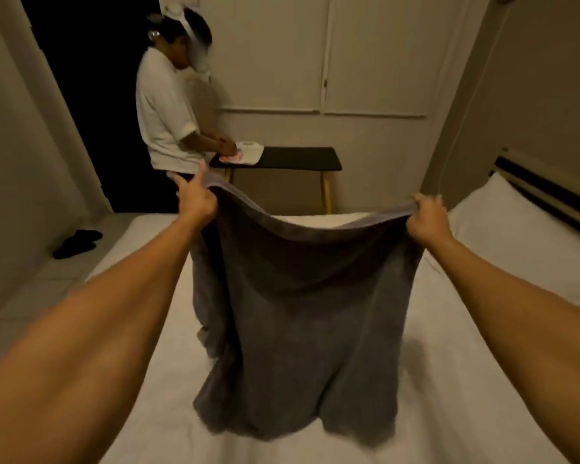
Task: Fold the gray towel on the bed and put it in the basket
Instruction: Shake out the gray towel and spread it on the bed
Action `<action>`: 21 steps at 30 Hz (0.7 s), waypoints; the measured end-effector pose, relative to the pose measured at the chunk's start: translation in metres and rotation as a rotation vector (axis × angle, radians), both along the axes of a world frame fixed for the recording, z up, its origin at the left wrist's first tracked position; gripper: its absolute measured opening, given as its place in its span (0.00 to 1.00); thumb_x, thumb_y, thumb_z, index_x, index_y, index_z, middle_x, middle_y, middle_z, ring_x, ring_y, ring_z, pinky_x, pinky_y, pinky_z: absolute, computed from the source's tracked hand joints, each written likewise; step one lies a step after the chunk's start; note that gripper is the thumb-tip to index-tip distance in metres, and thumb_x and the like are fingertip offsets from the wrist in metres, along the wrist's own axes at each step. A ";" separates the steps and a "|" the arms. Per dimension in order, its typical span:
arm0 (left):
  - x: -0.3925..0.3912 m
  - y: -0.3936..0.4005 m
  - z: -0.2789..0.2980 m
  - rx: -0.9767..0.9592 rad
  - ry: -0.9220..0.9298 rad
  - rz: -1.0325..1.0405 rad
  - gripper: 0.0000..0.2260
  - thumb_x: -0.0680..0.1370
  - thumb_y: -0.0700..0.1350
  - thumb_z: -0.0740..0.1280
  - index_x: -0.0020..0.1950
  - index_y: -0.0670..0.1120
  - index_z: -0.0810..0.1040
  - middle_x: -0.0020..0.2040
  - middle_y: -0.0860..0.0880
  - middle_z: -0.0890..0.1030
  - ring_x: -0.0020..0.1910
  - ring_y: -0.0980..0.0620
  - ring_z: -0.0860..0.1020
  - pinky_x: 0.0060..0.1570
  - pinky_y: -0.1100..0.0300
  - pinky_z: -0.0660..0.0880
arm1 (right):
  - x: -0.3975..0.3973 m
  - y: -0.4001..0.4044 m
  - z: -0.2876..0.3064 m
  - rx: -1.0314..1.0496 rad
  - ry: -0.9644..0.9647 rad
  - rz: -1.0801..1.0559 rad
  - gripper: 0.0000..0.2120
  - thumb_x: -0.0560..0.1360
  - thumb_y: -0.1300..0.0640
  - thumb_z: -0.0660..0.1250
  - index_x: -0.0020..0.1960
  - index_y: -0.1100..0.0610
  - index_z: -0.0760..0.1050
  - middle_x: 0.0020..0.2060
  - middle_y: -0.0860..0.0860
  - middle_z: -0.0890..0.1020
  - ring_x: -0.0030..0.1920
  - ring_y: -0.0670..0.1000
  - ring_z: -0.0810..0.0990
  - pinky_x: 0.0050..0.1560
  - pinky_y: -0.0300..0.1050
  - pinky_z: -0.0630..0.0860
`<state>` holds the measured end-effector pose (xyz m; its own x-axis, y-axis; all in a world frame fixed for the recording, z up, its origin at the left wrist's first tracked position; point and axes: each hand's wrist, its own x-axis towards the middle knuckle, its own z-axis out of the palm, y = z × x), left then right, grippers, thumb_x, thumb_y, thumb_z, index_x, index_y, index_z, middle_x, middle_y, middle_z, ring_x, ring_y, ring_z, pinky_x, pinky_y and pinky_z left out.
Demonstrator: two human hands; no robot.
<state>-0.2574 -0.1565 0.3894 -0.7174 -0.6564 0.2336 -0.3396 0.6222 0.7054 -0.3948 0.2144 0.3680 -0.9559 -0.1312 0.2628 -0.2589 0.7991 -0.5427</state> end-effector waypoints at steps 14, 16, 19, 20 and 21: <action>0.043 -0.008 0.005 -0.231 0.373 0.157 0.34 0.77 0.27 0.53 0.77 0.54 0.52 0.77 0.40 0.39 0.77 0.41 0.41 0.70 0.50 0.63 | 0.012 0.068 0.022 0.208 0.395 -0.297 0.30 0.70 0.70 0.63 0.71 0.55 0.65 0.74 0.58 0.60 0.76 0.56 0.49 0.63 0.58 0.68; 0.068 -0.002 -0.044 -0.291 0.211 0.125 0.33 0.77 0.28 0.55 0.77 0.53 0.52 0.78 0.42 0.40 0.77 0.42 0.42 0.64 0.46 0.69 | 0.032 0.090 -0.034 0.294 0.347 -0.294 0.28 0.70 0.67 0.66 0.69 0.56 0.69 0.71 0.60 0.66 0.74 0.60 0.54 0.69 0.60 0.60; 0.124 0.006 -0.133 -0.362 -0.103 0.071 0.29 0.79 0.34 0.57 0.77 0.52 0.54 0.78 0.44 0.43 0.77 0.42 0.46 0.57 0.39 0.73 | 0.079 0.125 -0.126 0.462 0.251 -0.215 0.26 0.68 0.65 0.71 0.66 0.59 0.72 0.68 0.61 0.71 0.73 0.62 0.59 0.69 0.62 0.55; 0.146 0.010 -0.164 -0.367 -0.193 0.052 0.28 0.80 0.36 0.58 0.77 0.52 0.54 0.79 0.44 0.45 0.77 0.42 0.48 0.56 0.39 0.74 | 0.098 0.135 -0.155 0.524 0.210 -0.184 0.27 0.67 0.65 0.72 0.65 0.60 0.73 0.67 0.61 0.72 0.72 0.62 0.60 0.69 0.61 0.54; 0.167 0.016 -0.192 -0.380 -0.275 0.029 0.28 0.80 0.37 0.59 0.77 0.51 0.55 0.78 0.43 0.46 0.77 0.41 0.51 0.57 0.39 0.74 | 0.117 0.145 -0.182 0.569 0.174 -0.155 0.28 0.66 0.65 0.73 0.65 0.61 0.73 0.66 0.61 0.73 0.72 0.63 0.62 0.69 0.61 0.53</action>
<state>-0.0904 -0.1409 0.1972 -0.7692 -0.5817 0.2646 -0.5029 0.8065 0.3110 -0.2776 0.3594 0.1857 -0.9245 -0.1596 0.3460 -0.1630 0.9864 0.0195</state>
